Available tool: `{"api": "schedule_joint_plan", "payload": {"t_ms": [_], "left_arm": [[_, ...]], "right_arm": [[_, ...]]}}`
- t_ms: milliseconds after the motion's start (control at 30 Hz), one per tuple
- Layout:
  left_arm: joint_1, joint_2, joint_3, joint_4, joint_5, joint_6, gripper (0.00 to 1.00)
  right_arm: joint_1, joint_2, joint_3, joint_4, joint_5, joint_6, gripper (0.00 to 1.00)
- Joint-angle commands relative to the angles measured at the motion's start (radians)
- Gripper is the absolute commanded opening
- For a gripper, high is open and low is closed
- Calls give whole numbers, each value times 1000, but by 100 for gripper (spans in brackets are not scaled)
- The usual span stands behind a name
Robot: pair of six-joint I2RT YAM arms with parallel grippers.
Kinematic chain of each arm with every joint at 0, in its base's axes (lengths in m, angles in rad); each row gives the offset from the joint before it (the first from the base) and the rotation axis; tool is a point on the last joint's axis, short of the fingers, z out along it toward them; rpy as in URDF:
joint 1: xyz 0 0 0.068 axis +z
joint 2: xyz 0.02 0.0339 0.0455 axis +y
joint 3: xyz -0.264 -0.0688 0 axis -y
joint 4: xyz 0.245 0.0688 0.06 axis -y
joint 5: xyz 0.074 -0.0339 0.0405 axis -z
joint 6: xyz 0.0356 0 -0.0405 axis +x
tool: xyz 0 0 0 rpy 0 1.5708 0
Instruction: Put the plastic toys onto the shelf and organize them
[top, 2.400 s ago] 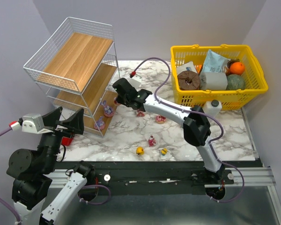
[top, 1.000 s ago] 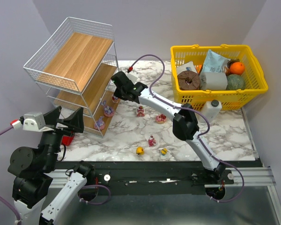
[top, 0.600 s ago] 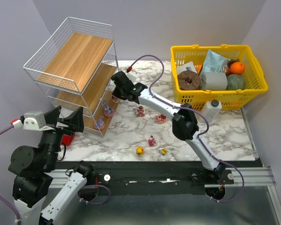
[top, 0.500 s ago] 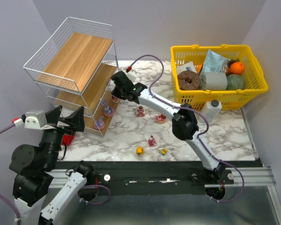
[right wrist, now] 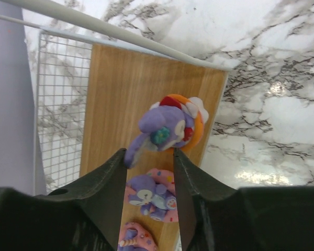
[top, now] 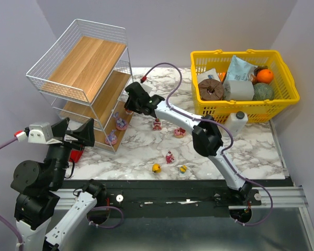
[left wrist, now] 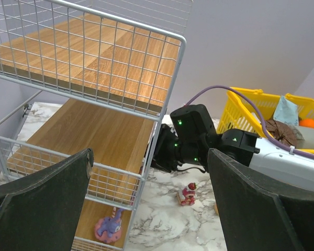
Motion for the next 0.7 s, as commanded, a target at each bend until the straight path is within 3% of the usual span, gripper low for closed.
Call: {"api": "schedule_joint_plan", "payload": {"t_ms": [0,333,667], "left_arm": [[-6,4,-1,5,-27,14,99],[-6,8,30,-15,-24,4,99],[-6,13,58,-50,-30,10,99]], "right_arm": [[-5,-91,-62,75,-17,-73,51],[0,-229,-188,143,-37,-148,62],[9,-457,-525,232,61,-199,67]]}}
